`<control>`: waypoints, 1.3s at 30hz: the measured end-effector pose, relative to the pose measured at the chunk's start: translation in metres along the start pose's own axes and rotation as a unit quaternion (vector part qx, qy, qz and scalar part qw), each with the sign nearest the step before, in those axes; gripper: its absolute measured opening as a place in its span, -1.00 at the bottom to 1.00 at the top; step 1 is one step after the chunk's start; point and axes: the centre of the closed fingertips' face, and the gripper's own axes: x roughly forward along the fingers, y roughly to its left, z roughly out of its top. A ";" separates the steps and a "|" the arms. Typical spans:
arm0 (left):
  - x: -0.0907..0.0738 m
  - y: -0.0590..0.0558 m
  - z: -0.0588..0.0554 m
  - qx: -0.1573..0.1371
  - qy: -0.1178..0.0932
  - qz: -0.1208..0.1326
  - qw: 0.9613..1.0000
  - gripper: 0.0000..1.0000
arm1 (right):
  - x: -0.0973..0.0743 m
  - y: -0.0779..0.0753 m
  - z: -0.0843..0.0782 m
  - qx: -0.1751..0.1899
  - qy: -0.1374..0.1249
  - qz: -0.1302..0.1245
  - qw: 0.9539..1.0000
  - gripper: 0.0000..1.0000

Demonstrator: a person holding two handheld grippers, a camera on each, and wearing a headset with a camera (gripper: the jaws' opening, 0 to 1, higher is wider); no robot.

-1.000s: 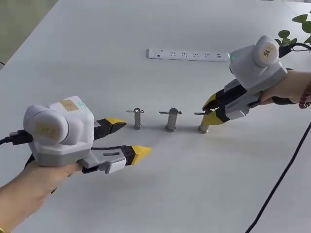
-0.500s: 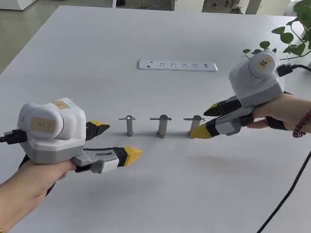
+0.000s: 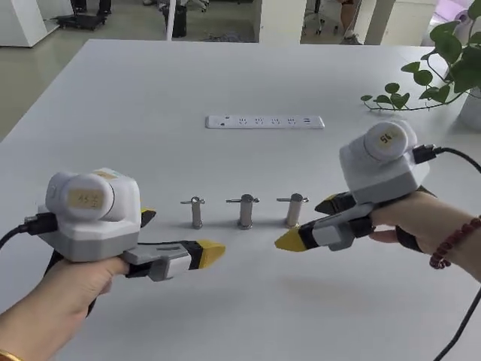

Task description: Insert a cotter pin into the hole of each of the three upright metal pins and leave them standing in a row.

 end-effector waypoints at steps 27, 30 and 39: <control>-0.021 0.002 -0.007 -0.007 -0.002 0.053 0.999 0.99 | 0.004 0.026 -0.011 0.025 -0.071 -0.057 0.996 0.73; -0.023 0.003 -0.006 -0.009 -0.005 0.056 0.998 0.99 | 0.002 0.030 -0.009 0.018 -0.079 -0.056 0.995 0.75; -0.028 0.006 -0.006 -0.007 -0.007 0.062 0.998 0.98 | -0.003 0.025 -0.011 0.031 -0.085 -0.070 0.993 0.70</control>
